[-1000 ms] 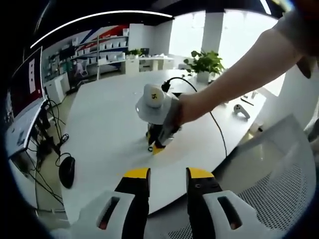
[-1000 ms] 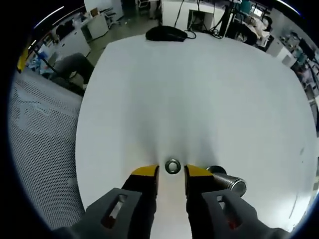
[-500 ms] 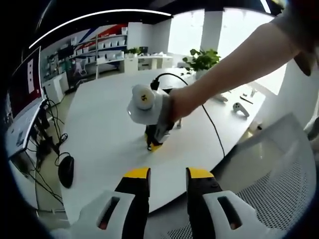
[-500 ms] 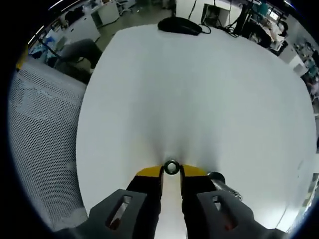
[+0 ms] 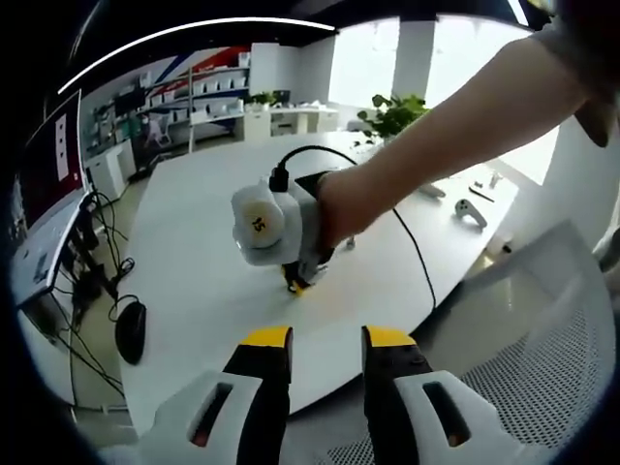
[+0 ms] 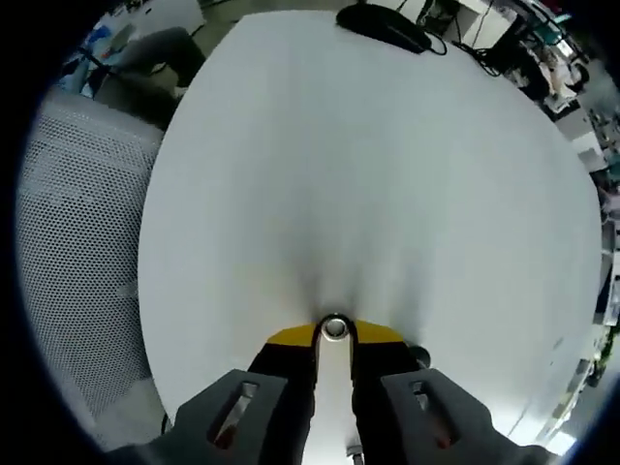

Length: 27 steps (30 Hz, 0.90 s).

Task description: Place the washer onto the threaded stud by aligning its center hole with the stud, sliding it down to the base, and recovering from edge contact or off-axis alignment until the washer reaches the visible bottom stop.

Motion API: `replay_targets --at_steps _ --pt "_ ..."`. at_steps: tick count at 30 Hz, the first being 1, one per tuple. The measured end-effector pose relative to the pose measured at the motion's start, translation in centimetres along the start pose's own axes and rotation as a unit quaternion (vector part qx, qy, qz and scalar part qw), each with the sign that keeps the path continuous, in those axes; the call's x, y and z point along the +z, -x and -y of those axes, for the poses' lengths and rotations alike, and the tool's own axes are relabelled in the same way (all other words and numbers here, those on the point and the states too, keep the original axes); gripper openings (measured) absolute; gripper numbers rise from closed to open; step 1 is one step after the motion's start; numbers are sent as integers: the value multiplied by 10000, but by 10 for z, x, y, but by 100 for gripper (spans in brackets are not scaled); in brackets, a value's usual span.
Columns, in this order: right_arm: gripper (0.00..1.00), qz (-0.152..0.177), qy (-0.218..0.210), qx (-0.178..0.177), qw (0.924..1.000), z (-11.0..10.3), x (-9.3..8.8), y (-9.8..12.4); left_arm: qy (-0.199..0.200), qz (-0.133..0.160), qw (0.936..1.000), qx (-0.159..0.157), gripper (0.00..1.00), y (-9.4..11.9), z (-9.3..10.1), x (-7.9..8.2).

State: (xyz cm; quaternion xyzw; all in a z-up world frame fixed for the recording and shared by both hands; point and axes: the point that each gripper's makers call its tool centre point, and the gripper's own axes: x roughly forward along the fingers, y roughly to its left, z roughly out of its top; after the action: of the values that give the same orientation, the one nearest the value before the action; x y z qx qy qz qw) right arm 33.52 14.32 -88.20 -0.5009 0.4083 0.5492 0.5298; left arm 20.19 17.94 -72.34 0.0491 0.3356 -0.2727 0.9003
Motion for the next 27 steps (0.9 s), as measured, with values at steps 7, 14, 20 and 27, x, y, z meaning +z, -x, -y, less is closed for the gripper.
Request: replay_targets --at_steps 7,14,20,27 --pt "14 332 -387 106 9986 -4 -18 2 9 -38 10000 -10 26 0 0 -1" --pt "13 691 -1047 196 9919 -3 -40 26 0 -117 9999 -26 26 -1 1 -3" --pt "13 1039 -1683 117 9802 7 -67 58 10 -132 9999 -12 26 -1 0 -4" --pt "13 1392 -2008 -76 9697 17 -97 89 11 -152 9999 31 26 0 -1 -5"
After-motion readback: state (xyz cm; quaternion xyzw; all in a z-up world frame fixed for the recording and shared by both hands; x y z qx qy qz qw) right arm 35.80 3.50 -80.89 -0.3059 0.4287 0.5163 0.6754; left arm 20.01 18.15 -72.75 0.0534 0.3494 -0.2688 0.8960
